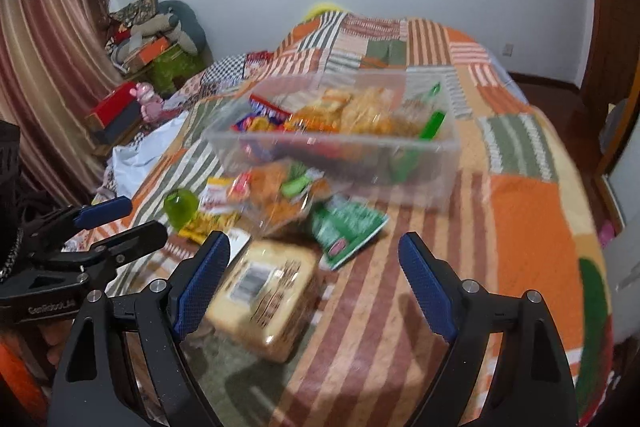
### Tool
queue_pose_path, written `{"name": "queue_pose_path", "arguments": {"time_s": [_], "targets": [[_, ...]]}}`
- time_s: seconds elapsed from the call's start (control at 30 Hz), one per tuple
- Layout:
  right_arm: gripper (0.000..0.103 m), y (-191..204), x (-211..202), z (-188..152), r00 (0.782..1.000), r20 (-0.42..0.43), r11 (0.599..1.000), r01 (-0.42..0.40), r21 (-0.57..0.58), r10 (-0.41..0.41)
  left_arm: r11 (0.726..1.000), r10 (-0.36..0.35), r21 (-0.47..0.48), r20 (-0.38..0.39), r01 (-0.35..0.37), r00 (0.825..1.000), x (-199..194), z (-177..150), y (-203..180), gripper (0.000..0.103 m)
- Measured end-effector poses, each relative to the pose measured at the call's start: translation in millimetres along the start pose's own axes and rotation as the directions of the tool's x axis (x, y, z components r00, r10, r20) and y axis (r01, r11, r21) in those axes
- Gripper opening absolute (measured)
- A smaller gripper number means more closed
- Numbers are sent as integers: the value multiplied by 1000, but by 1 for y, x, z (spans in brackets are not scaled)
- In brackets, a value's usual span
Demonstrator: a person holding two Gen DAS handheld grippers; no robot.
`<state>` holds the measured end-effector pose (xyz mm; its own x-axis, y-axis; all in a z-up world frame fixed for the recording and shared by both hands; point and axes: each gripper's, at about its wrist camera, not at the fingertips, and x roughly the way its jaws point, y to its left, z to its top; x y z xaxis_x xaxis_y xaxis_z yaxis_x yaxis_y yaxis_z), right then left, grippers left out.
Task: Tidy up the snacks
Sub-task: 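Withdraw both open tools from the box toward the remaining snacks, then grasp the bread slice pack with the right tool while the left grasps the biscuit tube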
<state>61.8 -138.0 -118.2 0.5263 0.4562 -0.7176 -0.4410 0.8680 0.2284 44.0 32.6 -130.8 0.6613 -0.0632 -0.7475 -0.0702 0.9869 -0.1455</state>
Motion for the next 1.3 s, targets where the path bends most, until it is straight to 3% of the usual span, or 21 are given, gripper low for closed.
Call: {"name": "queue_pose_path", "arguments": {"time_s": [0.17,0.4,0.63,0.73,0.83,0.9,1.0,1.13,1.3], "targets": [[84,12,15,-11,999,-54,1000,-6,-24,5,999,3,-35,-22,-4,1000,3,-12,8,78],[85,21,33,-18,996,-94,998,-7,-66,1,999,40,-16,-11,-40,999,1,-15,6,78],[85,-1,16,-24,997,-72,997,27,-67,-32,1000,13,0,-29,-13,999,10,-15,-5,78],[84,-12,15,-29,993,-96,995,67,-79,-75,1000,-21,18,-43,21,999,16,-16,-15,78],[83,-24,11,-34,992,-108,997,60,-56,-66,999,-24,44,-48,26,999,24,-17,-28,78],[80,-28,8,-33,994,-105,999,38,-39,-41,998,-34,43,-61,37,998,30,-17,-33,75],[80,-31,5,-29,996,-91,1000,2,-26,-5,998,-43,44,-83,47,996,38,-17,-38,64],[80,-26,9,-20,996,-84,998,-19,-65,14,998,-42,46,-98,46,994,46,-18,-42,59],[80,-17,24,-11,993,-109,993,-57,-108,45,999,-39,27,-130,43,991,61,-17,-41,45]]}}
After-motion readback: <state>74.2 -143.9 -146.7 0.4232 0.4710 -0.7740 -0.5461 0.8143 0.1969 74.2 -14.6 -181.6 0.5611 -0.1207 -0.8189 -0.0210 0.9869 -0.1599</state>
